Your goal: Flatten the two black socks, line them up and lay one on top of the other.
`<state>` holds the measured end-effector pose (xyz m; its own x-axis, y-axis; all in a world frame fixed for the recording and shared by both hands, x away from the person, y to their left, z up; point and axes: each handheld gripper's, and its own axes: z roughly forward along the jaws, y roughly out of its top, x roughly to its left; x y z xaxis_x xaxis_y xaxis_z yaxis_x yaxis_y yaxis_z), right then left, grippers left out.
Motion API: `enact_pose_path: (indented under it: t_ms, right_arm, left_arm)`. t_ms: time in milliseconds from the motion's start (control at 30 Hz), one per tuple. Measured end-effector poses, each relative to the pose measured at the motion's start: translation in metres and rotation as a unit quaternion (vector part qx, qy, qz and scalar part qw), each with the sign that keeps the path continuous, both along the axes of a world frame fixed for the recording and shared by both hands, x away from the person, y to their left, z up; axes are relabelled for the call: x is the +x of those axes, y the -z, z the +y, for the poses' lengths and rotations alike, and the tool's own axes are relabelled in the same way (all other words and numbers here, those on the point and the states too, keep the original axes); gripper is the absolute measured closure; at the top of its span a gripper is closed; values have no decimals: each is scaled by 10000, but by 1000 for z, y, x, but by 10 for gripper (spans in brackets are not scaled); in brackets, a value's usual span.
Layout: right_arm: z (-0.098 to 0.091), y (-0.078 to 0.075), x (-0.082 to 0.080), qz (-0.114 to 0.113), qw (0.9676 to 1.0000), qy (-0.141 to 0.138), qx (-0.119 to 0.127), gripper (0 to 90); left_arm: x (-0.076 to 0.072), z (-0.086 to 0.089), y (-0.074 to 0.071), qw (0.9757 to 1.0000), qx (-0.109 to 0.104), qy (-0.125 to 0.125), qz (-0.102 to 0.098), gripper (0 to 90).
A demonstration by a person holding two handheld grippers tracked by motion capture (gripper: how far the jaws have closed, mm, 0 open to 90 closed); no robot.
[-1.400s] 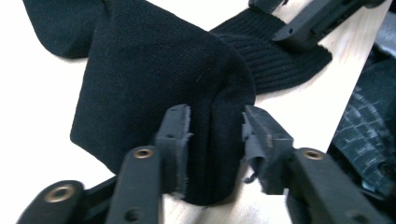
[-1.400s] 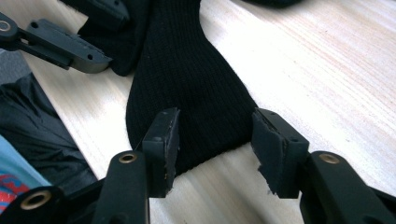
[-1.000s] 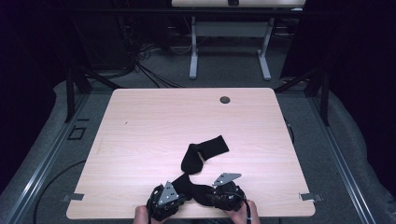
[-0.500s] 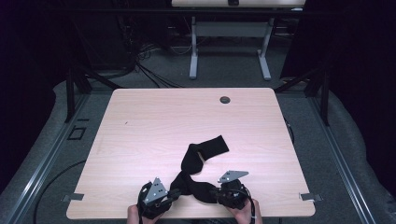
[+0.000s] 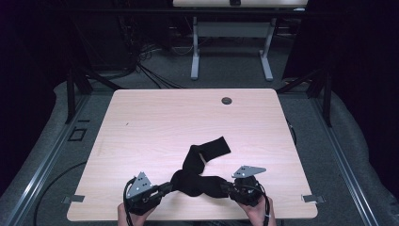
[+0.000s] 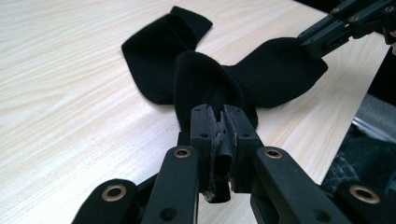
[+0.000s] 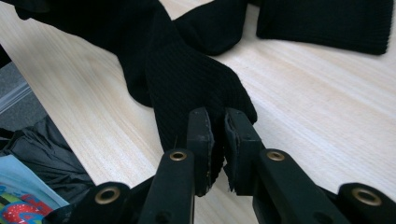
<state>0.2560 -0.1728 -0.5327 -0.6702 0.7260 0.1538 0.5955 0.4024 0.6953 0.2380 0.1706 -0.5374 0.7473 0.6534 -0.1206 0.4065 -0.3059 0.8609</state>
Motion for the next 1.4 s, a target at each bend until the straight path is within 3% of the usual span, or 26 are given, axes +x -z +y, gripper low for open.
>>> enact_pose_path:
  t_ms: [200,333,433,467,533,567,700,767,867,1033,1133,1233,1300,1400]
  right_arm:
    - [-8,-16,-9,63,9995,-220,219,810]
    - [-11,-23,-16,73,9997,-186,169,809]
    - [-9,-15,-11,112,9999,-55,17,807]
    - [-7,-4,-4,202,9996,20,-183,802]
    - [-3,7,2,284,9992,64,-278,775]
    - [-2,11,5,339,9989,45,-308,763]
    - [-3,16,8,410,9988,107,-241,676]
    - [-5,16,9,405,9985,145,-327,658]
    - [-7,16,9,379,9987,256,-236,621]
    - [-5,13,8,310,9990,178,-283,562]
    - [0,12,6,412,9988,69,-236,480]
    - [5,14,4,359,9991,55,-223,471]
    - [9,17,4,390,9988,28,-284,472]
    - [13,22,5,413,9986,-17,-341,494]
  left_arm:
    - [-2,11,-8,9995,-247,6,174,835]
    - [-3,15,-7,9994,-174,-177,254,833]
    - [2,15,1,9990,-9,-294,345,827]
    - [3,15,3,9987,54,-319,397,825]
    - [9,12,15,9968,187,-456,623,816]
    - [9,12,15,9968,187,-456,623,810]
    - [12,12,21,9944,333,-708,712,677]
    - [12,13,21,9935,367,-803,722,543]
    - [12,18,19,9920,397,-988,678,415]
    - [11,20,15,9902,519,-1195,510,352]
    - [10,23,10,9922,404,-1124,356,309]
    - [12,22,10,9921,480,-1091,398,323]
    - [17,19,15,9906,707,-1044,524,389]
    - [21,16,20,9897,843,-990,602,496]
